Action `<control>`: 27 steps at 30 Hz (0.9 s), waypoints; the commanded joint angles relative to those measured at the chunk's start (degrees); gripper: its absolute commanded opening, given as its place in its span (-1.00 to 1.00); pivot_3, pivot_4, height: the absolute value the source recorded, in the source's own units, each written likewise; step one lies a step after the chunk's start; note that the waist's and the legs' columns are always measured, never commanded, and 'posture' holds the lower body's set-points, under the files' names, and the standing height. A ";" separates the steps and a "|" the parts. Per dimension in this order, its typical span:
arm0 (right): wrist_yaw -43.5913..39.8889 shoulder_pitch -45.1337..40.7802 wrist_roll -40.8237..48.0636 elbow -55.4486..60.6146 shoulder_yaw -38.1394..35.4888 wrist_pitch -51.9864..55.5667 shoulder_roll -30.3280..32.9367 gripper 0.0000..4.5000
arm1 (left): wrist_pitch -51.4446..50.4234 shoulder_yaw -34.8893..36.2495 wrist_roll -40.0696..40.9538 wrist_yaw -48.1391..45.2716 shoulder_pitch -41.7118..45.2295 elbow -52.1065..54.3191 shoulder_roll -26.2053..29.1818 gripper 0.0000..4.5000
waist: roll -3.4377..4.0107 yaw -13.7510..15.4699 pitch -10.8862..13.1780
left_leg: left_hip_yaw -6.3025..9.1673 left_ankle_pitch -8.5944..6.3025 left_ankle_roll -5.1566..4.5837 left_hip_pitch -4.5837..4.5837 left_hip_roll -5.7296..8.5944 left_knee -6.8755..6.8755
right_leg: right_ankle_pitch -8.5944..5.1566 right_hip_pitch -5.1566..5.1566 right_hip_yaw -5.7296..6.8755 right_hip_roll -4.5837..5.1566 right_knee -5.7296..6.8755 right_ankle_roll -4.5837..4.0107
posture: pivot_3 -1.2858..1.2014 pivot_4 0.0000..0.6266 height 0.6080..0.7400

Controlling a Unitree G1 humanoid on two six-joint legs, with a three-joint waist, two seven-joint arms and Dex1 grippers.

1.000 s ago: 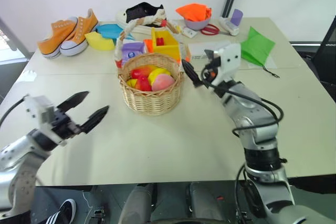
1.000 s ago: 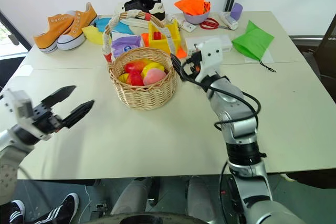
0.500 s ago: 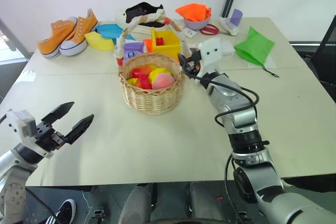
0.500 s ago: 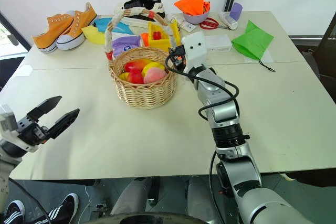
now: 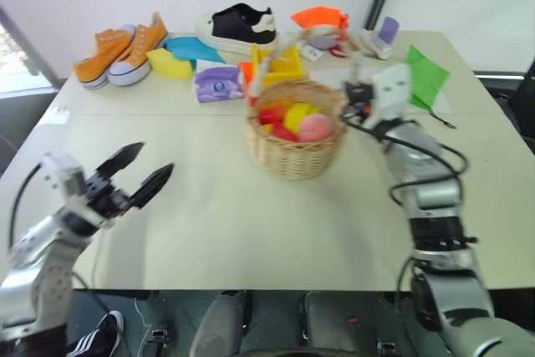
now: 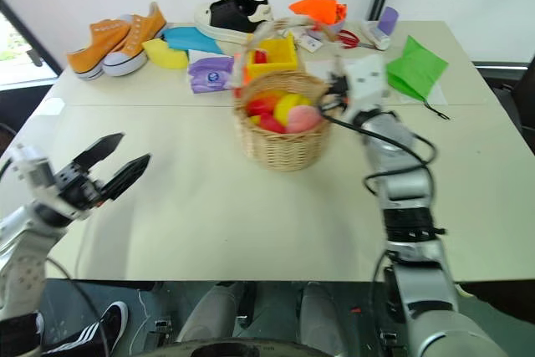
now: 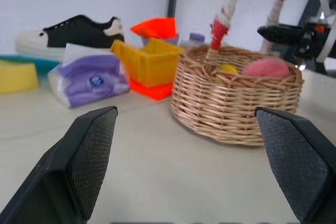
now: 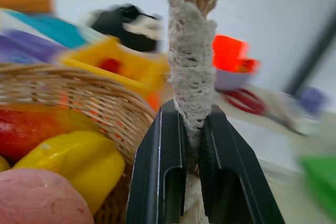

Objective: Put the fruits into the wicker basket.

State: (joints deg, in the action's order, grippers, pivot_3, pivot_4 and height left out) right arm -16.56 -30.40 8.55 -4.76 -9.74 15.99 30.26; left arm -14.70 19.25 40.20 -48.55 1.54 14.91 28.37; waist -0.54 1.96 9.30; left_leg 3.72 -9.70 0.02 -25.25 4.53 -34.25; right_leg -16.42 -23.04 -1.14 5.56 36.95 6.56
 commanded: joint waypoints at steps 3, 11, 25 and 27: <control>0.03 7.62 -1.83 -4.65 -10.79 -2.96 10.42 -0.98 | 0.41 -6.47 -2.51 -3.81 7.15 -5.21 0.01 1.00 | -0.02 0.32 -0.01 | -0.12 -0.05 -0.10 0.02 -0.02 -0.02 | -0.03 0.19 -0.02 -0.01 -0.06 -0.05 | 0.03 -0.52 1.00; 2.43 14.37 -1.63 -4.06 -16.47 -4.19 13.08 -0.98 | 0.73 -9.77 -3.89 -8.60 13.15 -10.87 0.43 1.00 | 0.00 0.11 -0.02 | -0.16 -0.05 -0.14 0.28 -0.06 -0.02 | -0.08 0.47 -0.05 -0.01 -0.08 -0.13 | 0.03 -0.52 1.00; 10.56 17.68 1.86 6.36 -20.58 -0.66 5.31 0.97 | 2.05 -8.92 -5.72 -9.87 12.13 -12.19 1.37 1.00 | 0.06 -1.29 0.03 | -0.13 -0.07 -0.18 0.33 -0.15 0.00 | -0.09 0.50 -0.10 -0.04 -0.07 -0.13 | 0.03 -0.52 1.00; 14.14 20.07 3.04 12.76 -22.19 -0.95 0.07 0.97 | 2.20 -7.97 -5.67 -9.37 11.64 -12.33 1.70 1.00 | 0.05 -1.49 0.03 | -0.13 -0.07 -0.17 0.33 -0.17 0.02 | -0.08 0.45 -0.12 -0.07 -0.02 -0.12 | 0.03 -0.52 1.00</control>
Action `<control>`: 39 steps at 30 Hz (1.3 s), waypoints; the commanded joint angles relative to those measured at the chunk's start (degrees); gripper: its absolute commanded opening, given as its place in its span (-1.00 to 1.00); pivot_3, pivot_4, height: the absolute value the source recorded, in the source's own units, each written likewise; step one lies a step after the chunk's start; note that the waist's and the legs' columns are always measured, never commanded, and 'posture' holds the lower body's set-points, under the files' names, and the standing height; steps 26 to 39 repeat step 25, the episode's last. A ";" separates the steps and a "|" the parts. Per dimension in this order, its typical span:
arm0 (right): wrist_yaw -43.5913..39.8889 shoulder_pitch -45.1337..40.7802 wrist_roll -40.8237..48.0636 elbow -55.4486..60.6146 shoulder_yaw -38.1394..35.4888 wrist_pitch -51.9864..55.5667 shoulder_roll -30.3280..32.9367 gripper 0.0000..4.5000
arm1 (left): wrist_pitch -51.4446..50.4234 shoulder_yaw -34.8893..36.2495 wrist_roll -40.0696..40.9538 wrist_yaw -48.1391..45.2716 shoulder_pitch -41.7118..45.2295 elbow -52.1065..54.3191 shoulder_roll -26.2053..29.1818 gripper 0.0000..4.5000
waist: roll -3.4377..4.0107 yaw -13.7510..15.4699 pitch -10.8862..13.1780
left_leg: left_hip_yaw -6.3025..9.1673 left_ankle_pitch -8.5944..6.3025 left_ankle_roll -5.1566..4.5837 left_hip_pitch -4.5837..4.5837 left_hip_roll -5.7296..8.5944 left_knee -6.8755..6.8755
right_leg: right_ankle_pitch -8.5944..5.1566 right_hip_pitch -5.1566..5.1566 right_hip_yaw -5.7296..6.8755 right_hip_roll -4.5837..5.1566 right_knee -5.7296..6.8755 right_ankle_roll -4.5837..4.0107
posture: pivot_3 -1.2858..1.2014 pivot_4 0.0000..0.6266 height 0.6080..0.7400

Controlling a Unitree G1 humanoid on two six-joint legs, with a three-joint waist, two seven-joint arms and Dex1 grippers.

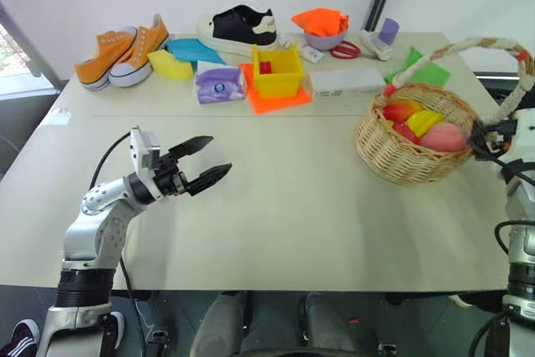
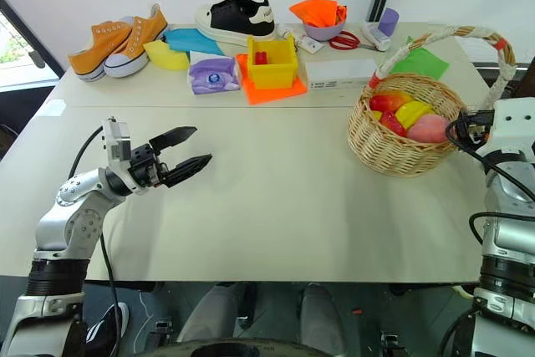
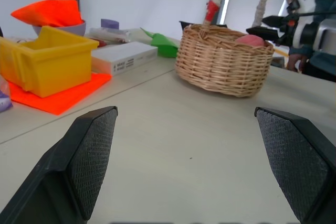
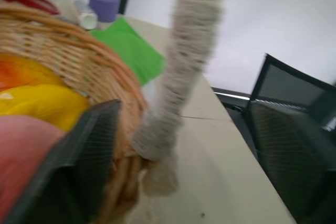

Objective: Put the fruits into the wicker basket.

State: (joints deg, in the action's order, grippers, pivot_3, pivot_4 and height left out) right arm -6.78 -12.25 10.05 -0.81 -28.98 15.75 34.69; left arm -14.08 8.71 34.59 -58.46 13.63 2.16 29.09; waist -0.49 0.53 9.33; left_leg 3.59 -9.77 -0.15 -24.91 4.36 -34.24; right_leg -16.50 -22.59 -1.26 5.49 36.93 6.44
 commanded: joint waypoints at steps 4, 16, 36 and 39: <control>7.31 6.63 1.88 22.75 0.21 -3.91 -14.10 0.97 | 2.62 4.22 -1.75 3.21 -1.17 -0.60 1.18 1.00 | 0.06 -0.42 0.00 | 0.00 0.00 0.01 0.00 -0.04 0.03 | 0.00 -0.10 -0.04 -0.03 0.12 0.02 | 0.03 -0.52 1.00; -30.04 10.60 10.41 27.45 28.32 -0.63 -3.46 0.97 | 3.61 13.30 -4.57 17.37 -3.76 -5.42 1.70 1.00 | 0.05 -1.12 0.07 | 0.01 0.00 0.02 0.05 -0.05 0.03 | 0.01 -0.03 -0.01 -0.02 0.07 0.03 | 0.03 -0.52 1.00; -35.57 3.29 8.14 15.94 30.78 -4.54 -3.13 0.97 | 7.54 18.57 -7.20 24.28 -8.01 -5.48 1.05 1.00 | -0.13 -1.15 0.06 | 0.03 -0.03 0.07 0.06 -0.05 0.05 | 0.00 -0.05 -0.02 0.00 0.02 0.01 | 0.03 -0.52 1.00; -35.57 3.29 8.14 15.94 30.78 -4.54 -3.13 0.97 | 7.54 18.57 -7.20 24.28 -8.01 -5.48 1.05 1.00 | -0.13 -1.15 0.06 | 0.03 -0.03 0.07 0.06 -0.05 0.05 | 0.00 -0.05 -0.02 0.00 0.02 0.01 | 0.03 -0.52 1.00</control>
